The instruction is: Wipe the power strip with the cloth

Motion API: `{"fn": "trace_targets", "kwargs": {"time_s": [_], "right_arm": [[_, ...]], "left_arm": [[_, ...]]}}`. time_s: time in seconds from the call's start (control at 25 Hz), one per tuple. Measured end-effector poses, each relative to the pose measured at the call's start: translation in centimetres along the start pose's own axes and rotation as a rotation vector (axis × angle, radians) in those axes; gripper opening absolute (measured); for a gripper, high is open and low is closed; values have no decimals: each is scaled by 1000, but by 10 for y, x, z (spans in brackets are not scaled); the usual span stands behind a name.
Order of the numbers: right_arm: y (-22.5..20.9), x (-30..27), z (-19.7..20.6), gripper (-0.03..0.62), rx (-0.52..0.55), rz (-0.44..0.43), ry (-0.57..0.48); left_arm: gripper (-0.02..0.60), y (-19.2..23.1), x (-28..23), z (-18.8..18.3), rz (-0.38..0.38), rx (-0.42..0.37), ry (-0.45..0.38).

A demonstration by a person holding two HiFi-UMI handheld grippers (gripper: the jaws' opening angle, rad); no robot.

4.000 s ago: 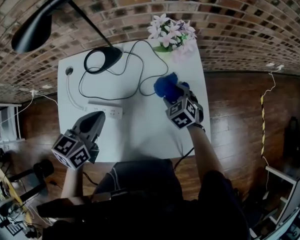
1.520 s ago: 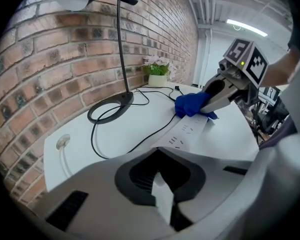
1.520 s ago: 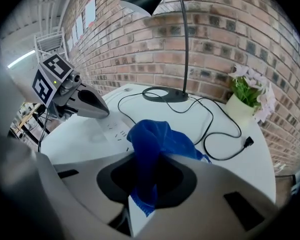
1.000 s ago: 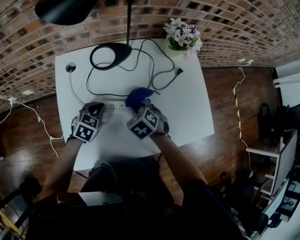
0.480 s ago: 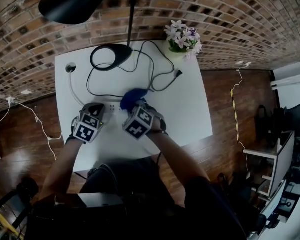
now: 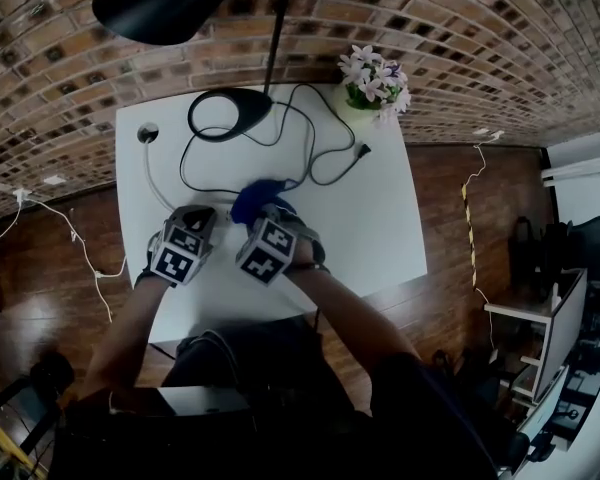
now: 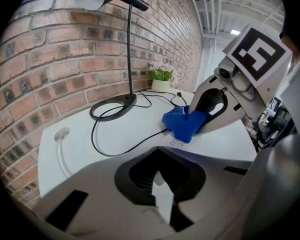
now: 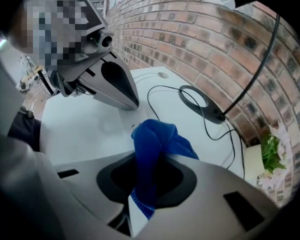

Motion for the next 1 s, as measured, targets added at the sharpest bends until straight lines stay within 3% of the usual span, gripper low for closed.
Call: {"fn": "trace_targets", "kwargs": {"time_s": [0.12,0.4,0.52,0.6,0.72,0.8,1.0], "right_arm": [[10,-2,-13,60,-14,-26,-40],[17,-7,-29,60,-10,-38,-9],[16,-8,-31,60,-39,-49,11],[14,-8,-33,58,-60,-63,20],[12,-7,-33,59,-71,-80,27],[10,-7,-33,60,-71,-87,34],[13,-9,-38,58,-43,-82,69]], "left_arm": [[11,1,0,-1,17,6,-3],[11,7,3,1,74,20,-25],[7,21,17,9,-9,-4,-44],[6,36,28,21,-64,36,-50],[7,44,30,37,-49,48,-10],[8,44,27,38,-42,31,-12],[8,45,20,39,-13,73,-27]]}}
Point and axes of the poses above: the fingertips, and each gripper's own axes: x backward along the fingers, y to its left, z out of its underside, the point moved 9 cm from there along x, backward along the fingers, and after that the axes turned 7 degrees about z, right-handed, at the moved point
